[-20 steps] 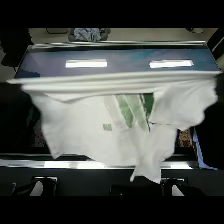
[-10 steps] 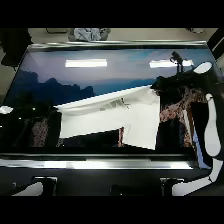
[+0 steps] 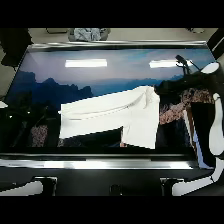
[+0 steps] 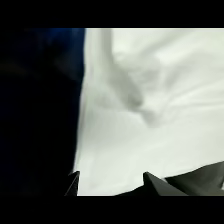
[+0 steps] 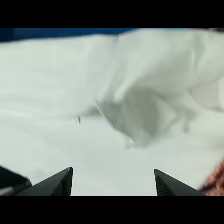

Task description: Fold the shirts.

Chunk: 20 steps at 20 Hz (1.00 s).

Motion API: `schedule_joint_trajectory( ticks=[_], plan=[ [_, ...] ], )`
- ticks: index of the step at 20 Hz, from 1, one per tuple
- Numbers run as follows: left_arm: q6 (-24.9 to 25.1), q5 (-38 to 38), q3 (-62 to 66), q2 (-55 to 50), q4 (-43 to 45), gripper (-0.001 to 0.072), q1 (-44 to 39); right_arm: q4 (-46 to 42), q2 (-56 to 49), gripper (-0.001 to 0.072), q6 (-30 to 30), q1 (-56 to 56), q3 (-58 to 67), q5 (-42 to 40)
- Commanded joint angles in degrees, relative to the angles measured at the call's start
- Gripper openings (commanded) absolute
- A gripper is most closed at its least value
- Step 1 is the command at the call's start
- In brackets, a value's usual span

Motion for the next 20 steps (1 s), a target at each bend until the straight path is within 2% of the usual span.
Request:
schedule_joint_trajectory(
  ticks=[1,4,8,11,12,13,14,15,16,20],
  plan=[
    [0.04,-6.29,-5.44,2.16,6.67,0.0464,2.10,-11.32,1.97,0.0572,-2.05,-6.10,-0.76,16.59],
    [1.14,-0.50,-14.25,1.81,4.98,0.0463,-1.29,-13.99,3.50,0.0563,-3.13,-7.17,-5.27,17.70],
    [-0.28,7.08,-17.59,1.75,4.79,0.0454,-5.79,-14.34,4.15,0.0561,-3.72,-6.97,-7.43,14.86],
    [-2.58,12.72,-17.57,1.88,3.93,0.0339,-7.63,-14.49,4.15,0.0559,-3.76,-6.95,-7.89,12.63],
    [-3.13,14.08,-17.51,1.90,3.93,0.0203,-7.72,-14.45,4.15,0.0559,-4.26,-6.95,-8.48,11.87],
    [-3.41,15.19,-17.51,2.03,3.98,0.0163,-7.72,-14.45,4.15,0.0559,-4.63,-6.95,-9.38,11.19],
    [-3.54,15.67,-17.49,2.08,3.96,0.0158,-7.65,-14.45,4.15,0.0559,-4.96,-6.95,-10.67,10.23],
    [-3.50,15.72,-17.49,2.08,3.98,0.0053,-7.65,-14.27,4.15,0.0559,-5.03,-6.95,-12.17,9.14],
    [-3.48,15.72,-17.49,2.08,3.98,0.0029,-7.67,-13.51,4.15,0.0559,-5.31,-6.91,-14.19,7.85],
    [-3.48,15.63,-17.49,2.73,3.98,0.0029,-7.67,-12.48,4.13,0.0559,-7.82,-2.40,-22.93,0.52]
  ],
)
